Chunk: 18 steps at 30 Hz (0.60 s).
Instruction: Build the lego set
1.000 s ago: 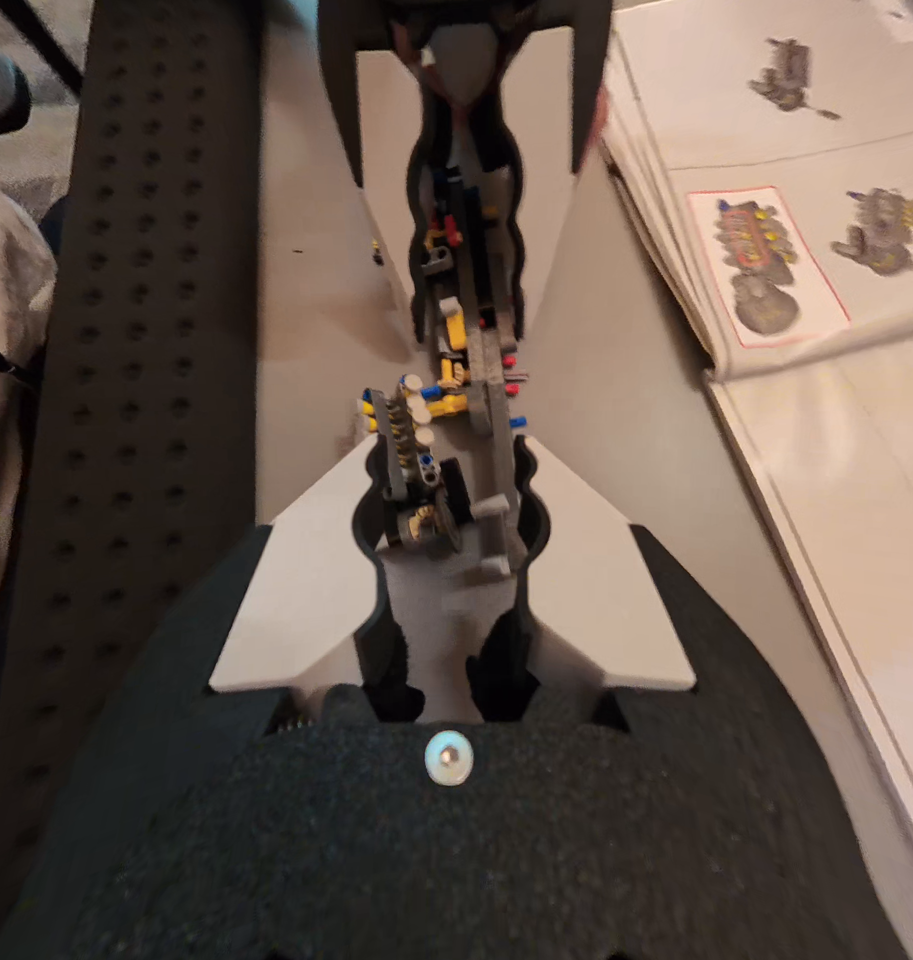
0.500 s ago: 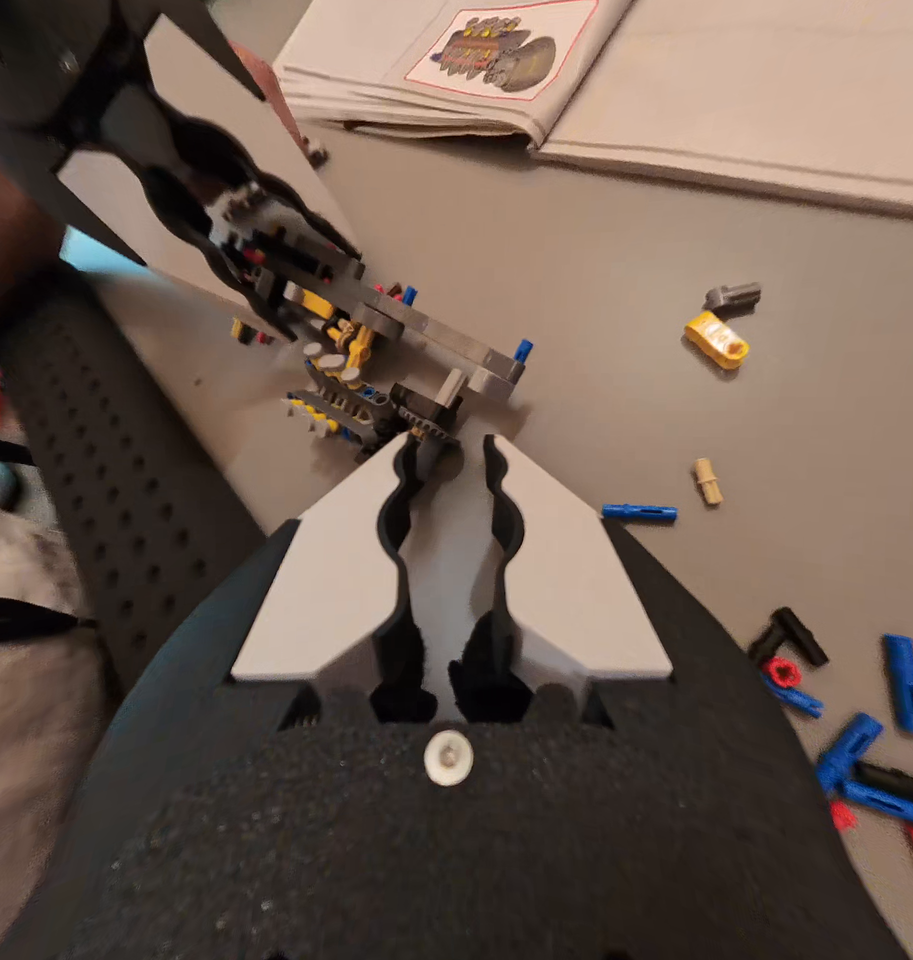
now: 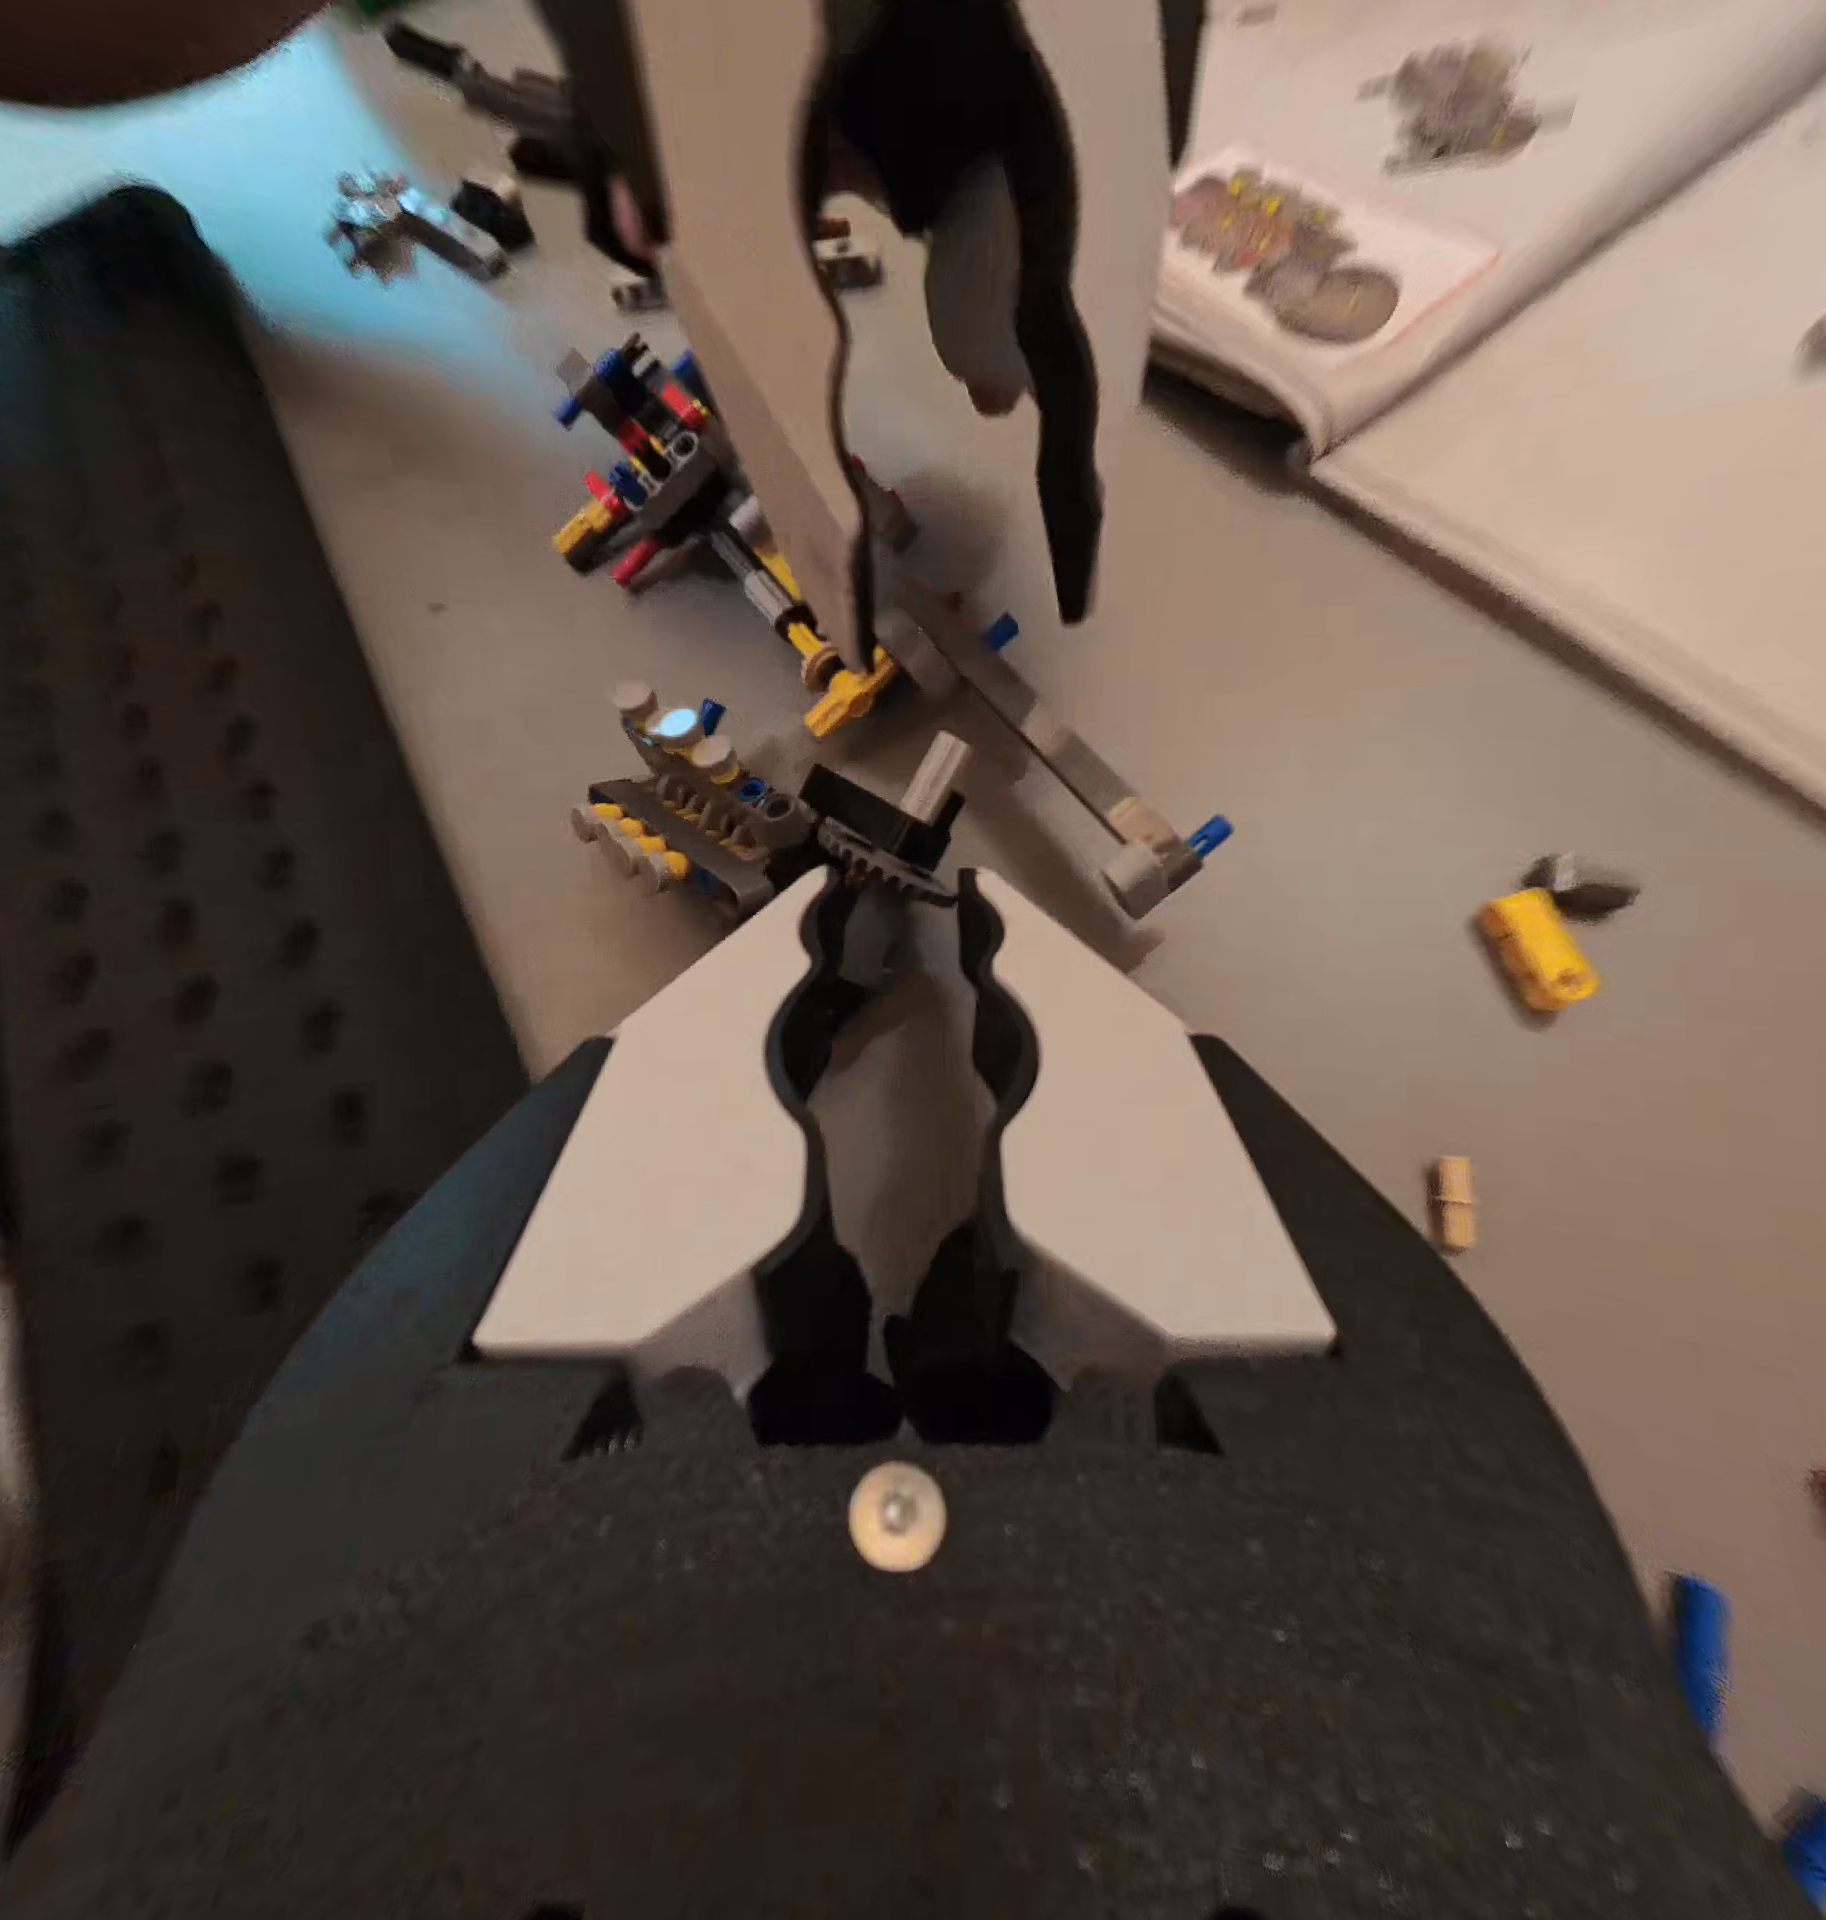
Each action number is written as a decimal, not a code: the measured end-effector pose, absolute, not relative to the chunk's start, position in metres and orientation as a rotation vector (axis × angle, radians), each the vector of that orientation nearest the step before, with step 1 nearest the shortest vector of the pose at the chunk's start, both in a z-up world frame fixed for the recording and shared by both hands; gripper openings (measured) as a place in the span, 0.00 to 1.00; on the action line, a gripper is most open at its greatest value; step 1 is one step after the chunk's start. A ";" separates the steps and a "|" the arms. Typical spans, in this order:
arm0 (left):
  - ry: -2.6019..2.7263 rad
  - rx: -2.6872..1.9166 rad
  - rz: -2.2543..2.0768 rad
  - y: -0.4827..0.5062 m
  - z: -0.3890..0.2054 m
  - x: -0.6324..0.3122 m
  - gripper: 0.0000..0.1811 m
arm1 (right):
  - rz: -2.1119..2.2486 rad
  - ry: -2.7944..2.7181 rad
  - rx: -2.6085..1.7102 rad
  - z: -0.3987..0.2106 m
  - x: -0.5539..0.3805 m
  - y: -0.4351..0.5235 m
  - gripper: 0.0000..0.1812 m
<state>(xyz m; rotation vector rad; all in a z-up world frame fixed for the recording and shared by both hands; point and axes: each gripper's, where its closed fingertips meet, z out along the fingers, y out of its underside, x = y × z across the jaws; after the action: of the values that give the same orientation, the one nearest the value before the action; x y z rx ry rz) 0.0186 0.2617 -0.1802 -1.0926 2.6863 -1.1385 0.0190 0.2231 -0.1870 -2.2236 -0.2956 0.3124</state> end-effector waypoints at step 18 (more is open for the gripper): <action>2.849 -1.340 -1.500 0.264 -0.142 0.035 0.05 | 0.300 -0.250 -2.271 -0.192 0.026 0.207 0.11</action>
<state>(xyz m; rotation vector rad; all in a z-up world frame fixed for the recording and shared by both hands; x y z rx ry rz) 0.0350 0.2640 -0.1418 -1.3402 2.8488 -1.4995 0.0263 0.2071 -0.1920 -2.2712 -0.2500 0.3002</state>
